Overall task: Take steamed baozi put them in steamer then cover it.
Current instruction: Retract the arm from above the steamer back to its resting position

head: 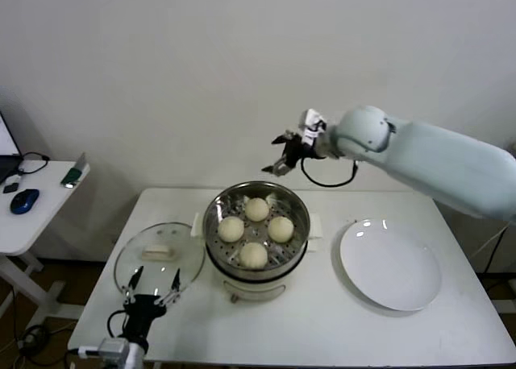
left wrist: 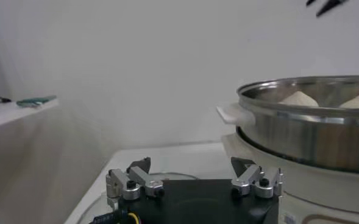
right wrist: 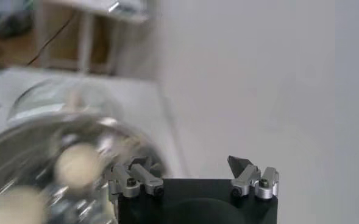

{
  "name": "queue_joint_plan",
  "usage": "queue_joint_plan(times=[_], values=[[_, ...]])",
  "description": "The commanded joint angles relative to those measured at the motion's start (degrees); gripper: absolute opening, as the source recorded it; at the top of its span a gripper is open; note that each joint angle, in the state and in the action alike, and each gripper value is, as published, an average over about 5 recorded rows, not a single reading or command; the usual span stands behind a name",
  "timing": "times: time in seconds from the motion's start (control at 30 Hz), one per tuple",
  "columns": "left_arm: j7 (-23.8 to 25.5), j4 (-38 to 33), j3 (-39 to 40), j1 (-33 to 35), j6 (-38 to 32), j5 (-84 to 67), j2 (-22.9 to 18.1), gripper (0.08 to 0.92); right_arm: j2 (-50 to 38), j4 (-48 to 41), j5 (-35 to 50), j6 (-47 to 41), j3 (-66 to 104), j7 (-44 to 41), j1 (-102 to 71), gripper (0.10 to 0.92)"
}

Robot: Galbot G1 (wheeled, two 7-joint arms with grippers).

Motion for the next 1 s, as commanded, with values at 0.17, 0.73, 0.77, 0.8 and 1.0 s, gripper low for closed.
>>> queue_joint_plan(times=[0.17, 0.73, 0.77, 0.8, 1.0], values=[[-0.74, 0.84, 0.27, -3.05, -0.75, 4.67, 0.16, 0.823, -18.33, 11.27, -12.12, 11.82, 51.43, 19.06, -52.48, 0.823], [-6.44, 2.9, -2.18, -5.62, -6.91, 14.59, 1.8, 0.823, 3.66, 16.56, -20.83, 30.89, 93.34, 13.67, -106.0, 0.823], [-6.57, 2.88, -2.28, -5.55, -7.09, 14.76, 1.85, 0.823, 4.73, 16.3, -21.04, 32.7, 93.53, 13.63, -106.92, 0.823], [-6.72, 2.9, -2.33, -5.47, -7.26, 15.05, 1.91, 0.823, 5.94, 15.97, -21.51, 34.55, 93.63, 13.54, -107.85, 0.823], [-10.85, 3.32, -2.56, -4.6, -8.11, 26.16, 3.43, 0.823, 12.4, 15.4, -26.18, 40.81, 93.97, 12.71, -113.14, 0.823]])
